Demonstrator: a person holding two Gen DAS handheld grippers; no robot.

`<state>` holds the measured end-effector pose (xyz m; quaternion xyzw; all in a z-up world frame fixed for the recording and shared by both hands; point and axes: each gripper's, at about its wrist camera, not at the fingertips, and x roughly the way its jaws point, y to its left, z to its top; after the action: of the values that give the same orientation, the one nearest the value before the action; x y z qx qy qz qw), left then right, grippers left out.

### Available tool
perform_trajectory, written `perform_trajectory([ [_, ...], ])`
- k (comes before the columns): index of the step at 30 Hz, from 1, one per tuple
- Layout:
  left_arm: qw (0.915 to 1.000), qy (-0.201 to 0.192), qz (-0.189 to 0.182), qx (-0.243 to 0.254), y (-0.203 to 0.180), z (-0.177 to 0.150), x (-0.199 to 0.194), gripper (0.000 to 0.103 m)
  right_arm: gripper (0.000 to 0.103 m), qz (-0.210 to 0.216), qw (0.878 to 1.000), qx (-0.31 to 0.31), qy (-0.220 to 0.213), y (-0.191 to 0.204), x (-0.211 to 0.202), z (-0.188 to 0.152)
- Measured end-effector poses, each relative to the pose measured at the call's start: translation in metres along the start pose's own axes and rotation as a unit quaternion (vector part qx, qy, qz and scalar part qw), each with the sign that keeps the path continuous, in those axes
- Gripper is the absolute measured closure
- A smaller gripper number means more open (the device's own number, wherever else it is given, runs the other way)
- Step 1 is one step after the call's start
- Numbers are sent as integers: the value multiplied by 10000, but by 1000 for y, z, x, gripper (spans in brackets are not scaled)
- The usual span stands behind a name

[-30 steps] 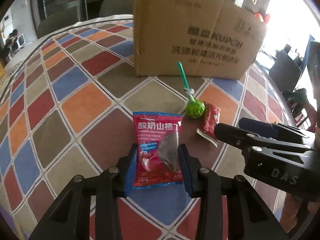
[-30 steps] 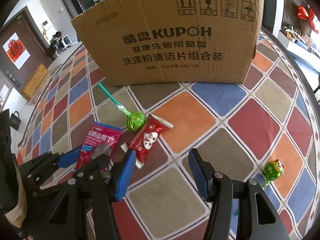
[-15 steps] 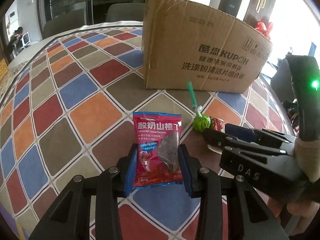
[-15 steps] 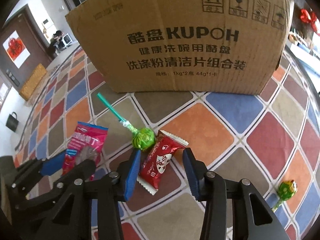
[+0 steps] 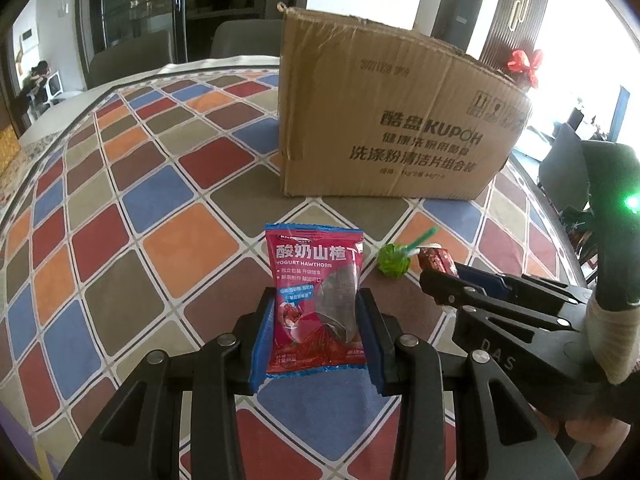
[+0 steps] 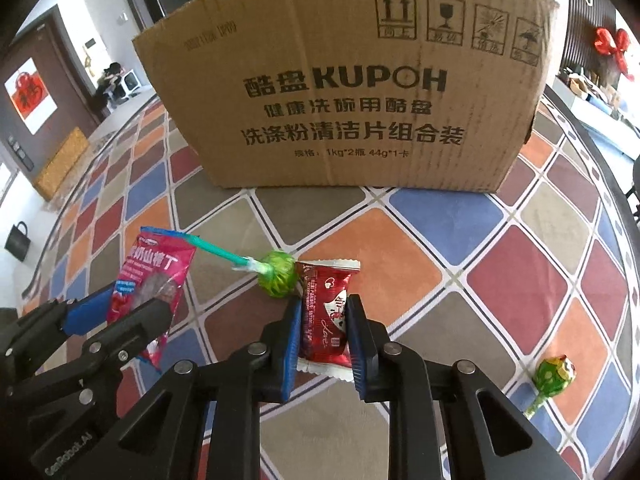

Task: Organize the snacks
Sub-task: 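Grasp the pink yogurt hawthorn bag with the left tool while the right tool grasps the red candy, then carry both snacks over the box and open both tools to drop them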

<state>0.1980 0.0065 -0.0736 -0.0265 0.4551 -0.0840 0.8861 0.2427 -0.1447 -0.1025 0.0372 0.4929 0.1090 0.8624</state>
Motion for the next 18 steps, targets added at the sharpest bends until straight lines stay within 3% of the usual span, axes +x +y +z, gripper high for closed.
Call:
perform_trajectory([
  [18,9980,-611,-126,8,-10,23,-48,64,80,258,9969,27,-744,-1,-66,8],
])
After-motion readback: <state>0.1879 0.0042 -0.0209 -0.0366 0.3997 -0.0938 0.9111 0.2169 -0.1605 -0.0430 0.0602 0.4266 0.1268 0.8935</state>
